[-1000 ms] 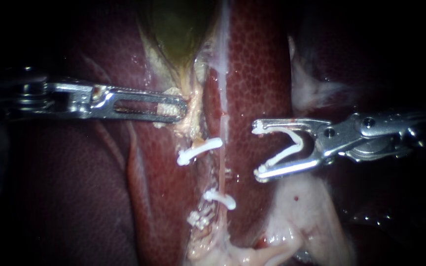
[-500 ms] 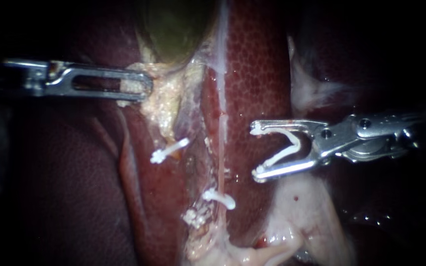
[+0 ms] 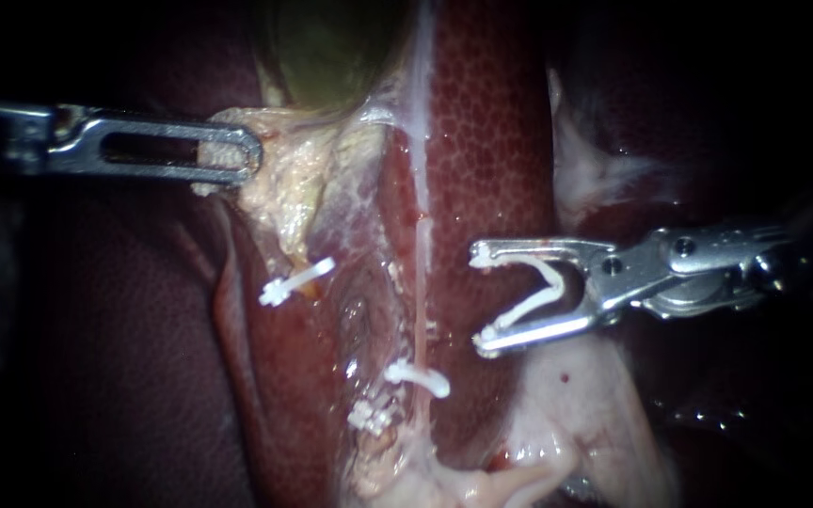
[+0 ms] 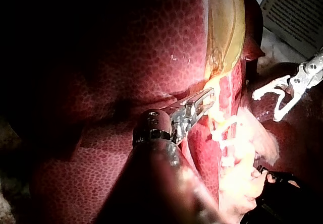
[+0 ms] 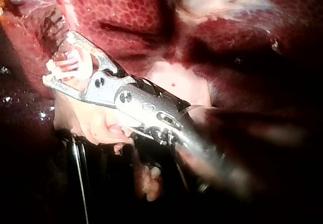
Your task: Clipping second clip right tube
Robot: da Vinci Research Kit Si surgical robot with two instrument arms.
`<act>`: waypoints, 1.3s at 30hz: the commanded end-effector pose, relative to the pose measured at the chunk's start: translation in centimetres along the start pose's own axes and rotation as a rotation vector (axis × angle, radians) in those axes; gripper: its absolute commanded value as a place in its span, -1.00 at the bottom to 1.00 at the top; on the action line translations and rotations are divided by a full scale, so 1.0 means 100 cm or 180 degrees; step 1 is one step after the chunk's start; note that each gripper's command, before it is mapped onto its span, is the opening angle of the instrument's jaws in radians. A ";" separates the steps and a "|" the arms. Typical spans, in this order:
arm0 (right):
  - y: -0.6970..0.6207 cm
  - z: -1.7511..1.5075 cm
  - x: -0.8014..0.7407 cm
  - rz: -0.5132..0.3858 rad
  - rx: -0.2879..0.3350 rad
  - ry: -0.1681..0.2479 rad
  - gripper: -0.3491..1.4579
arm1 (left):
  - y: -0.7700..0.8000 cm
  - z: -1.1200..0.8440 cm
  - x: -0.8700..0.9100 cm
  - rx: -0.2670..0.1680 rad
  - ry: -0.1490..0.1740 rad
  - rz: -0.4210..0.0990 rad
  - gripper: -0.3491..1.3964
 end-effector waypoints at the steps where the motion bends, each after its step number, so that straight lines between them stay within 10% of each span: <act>1: -0.0001 0.0004 -0.0006 0.0034 0.0006 -0.0032 0.05 | 0.0000 0.0000 0.0000 -0.0001 0.0000 0.0001 -1.00; 15: 0.0021 0.0056 -0.0089 0.0480 0.0010 -0.0207 0.04 | 0.0001 0.0001 0.0003 -0.0004 -0.0003 0.0005 -1.00; 39: 0.0027 0.0107 -0.0112 0.0923 0.0190 -0.0160 -0.03 | 0.0000 0.0003 0.0006 -0.0012 -0.0009 0.0009 -1.00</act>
